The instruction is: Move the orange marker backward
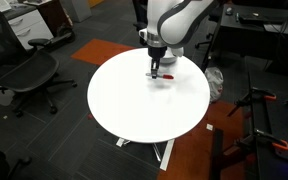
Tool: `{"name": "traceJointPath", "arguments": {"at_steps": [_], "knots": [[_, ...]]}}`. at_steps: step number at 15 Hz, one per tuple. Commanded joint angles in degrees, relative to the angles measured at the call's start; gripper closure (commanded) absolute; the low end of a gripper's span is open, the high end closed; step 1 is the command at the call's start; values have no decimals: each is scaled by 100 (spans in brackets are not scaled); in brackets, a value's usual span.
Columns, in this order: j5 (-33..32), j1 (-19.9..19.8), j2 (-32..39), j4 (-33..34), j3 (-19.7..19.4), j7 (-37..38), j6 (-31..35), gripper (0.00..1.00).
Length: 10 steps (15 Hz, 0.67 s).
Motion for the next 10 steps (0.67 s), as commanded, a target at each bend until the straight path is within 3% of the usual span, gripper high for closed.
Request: {"name": "traceJointPath", "arguments": {"at_steps": [1,5,10], "knots": [[479,-51,178,640,255,181,-411,94],[1271,20,576,1296,430,846,-182,94],[1593,354,1194,2115,262,1886,248,94]]}}
